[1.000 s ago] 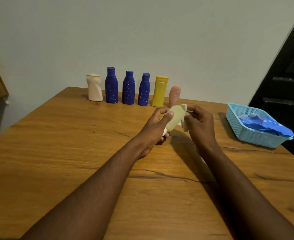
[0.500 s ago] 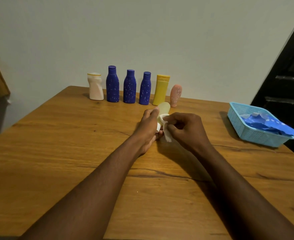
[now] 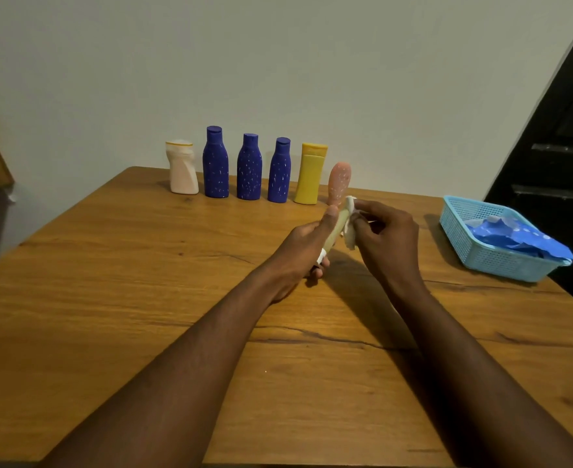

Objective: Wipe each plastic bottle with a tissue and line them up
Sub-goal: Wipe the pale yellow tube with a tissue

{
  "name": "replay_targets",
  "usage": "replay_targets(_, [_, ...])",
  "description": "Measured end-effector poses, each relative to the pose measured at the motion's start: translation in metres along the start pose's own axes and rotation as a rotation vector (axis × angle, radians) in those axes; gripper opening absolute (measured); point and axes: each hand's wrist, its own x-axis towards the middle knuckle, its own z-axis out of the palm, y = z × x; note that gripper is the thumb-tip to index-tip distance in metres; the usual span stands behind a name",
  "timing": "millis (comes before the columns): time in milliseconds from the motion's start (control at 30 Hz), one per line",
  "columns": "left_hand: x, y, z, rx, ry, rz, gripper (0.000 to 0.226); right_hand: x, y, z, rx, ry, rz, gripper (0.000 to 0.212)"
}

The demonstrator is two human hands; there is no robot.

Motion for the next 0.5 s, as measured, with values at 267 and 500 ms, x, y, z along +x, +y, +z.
replay_targets(267, [-0.0012, 0.0022, 0.0041, -0.035, 0.049, 0.07, 0.048, -0.0049, -0.007, 0.0084, 0.043, -0.05, -0.053, 0.029])
replay_targets(500, [-0.0035, 0.0051, 0.0046, -0.048, 0.044, 0.109, 0.038, -0.0012, -0.0021, 0.0073, -0.07, 0.022, -0.094, 0.025])
